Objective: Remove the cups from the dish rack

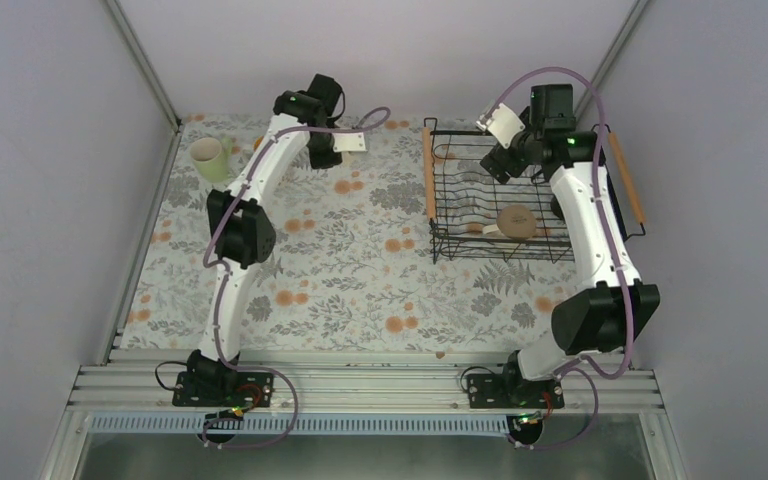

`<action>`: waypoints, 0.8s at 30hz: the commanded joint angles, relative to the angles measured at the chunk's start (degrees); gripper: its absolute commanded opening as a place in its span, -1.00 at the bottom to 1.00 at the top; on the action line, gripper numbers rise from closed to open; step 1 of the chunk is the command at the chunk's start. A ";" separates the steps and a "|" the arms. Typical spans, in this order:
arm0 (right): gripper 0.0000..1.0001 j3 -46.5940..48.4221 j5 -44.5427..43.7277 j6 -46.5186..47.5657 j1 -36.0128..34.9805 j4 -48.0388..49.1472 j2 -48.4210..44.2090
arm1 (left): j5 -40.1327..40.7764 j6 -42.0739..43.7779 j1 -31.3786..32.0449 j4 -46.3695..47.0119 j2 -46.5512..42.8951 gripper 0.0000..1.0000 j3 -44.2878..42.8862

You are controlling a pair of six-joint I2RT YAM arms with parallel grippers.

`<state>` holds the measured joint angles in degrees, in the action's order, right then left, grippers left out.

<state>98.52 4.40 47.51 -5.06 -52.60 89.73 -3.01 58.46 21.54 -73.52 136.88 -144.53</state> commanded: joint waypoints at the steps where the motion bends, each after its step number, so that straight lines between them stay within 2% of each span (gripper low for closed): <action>1: 1.00 -2.56 0.22 1.34 0.84 0.06 -3.63 | 0.35 4.36 1.66 -1.17 -0.21 -0.95 -3.09; 8: 1.00 -6.67 0.87 1.78 1.47 0.90 -5.89 | 2.95 5.44 3.65 -4.17 3.78 -0.95 -3.83; 24: 1.00 -9.37 2.00 2.02 2.29 2.33 -6.50 | 6.25 6.83 4.63 -4.18 5.48 -0.95 -0.39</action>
<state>90.04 5.34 49.10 -3.22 -51.90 84.71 1.52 64.10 25.74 -79.20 142.56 -144.90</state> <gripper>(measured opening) 0.996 0.098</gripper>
